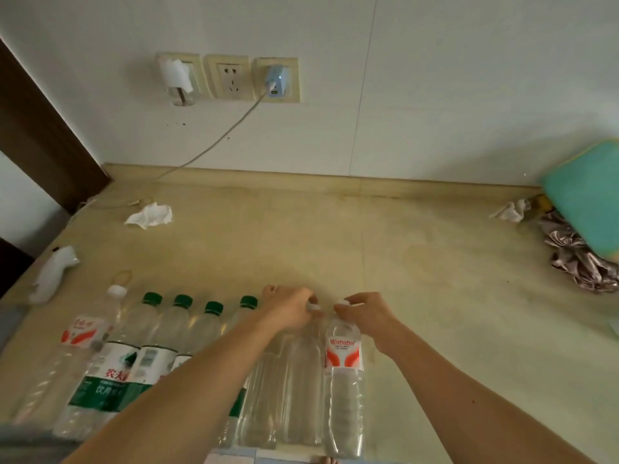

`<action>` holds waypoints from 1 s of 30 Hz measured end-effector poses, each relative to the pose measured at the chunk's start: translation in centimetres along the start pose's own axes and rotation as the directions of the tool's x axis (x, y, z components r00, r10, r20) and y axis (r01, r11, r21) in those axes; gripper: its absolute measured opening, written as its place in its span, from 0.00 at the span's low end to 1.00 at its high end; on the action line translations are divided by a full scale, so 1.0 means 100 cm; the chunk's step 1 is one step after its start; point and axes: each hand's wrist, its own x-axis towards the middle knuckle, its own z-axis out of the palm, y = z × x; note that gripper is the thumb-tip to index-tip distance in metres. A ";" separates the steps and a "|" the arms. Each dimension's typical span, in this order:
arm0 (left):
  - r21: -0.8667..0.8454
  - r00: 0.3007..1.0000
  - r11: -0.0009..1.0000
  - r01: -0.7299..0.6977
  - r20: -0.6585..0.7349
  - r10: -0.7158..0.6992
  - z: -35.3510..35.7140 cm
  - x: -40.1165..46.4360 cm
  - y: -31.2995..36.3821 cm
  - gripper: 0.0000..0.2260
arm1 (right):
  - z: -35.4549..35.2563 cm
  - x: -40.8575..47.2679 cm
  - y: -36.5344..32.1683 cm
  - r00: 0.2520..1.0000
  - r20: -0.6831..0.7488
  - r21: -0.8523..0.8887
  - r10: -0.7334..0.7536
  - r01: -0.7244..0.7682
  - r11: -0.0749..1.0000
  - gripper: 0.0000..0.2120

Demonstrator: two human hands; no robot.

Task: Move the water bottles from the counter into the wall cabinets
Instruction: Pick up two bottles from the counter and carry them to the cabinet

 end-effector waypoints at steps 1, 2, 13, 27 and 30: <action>-0.054 1.000 0.999 0.006 0.021 -0.005 -0.004 -0.001 0.000 0.21 | -0.004 -0.001 0.000 1.000 0.000 0.026 -0.016 0.016 1.000 0.10; -0.131 1.000 0.991 0.007 0.028 -0.003 -0.009 -0.003 0.000 0.21 | -0.008 -0.002 -0.002 0.999 -0.003 0.049 -0.036 0.037 0.998 0.10; -0.480 0.915 0.809 -0.339 -0.369 0.165 -0.080 -0.032 0.020 0.19 | -0.069 -0.047 -0.065 0.850 -0.143 -0.036 -0.507 0.508 0.861 0.18; -0.489 0.843 0.737 -0.466 -0.499 0.203 -0.064 -0.053 0.016 0.18 | -0.067 -0.073 -0.059 0.723 -0.238 -0.197 -0.649 0.619 0.761 0.17; -0.494 0.855 0.746 -0.447 -0.482 0.193 -0.056 -0.056 0.010 0.21 | -0.062 -0.072 -0.047 0.768 -0.220 -0.161 -0.601 0.579 0.799 0.27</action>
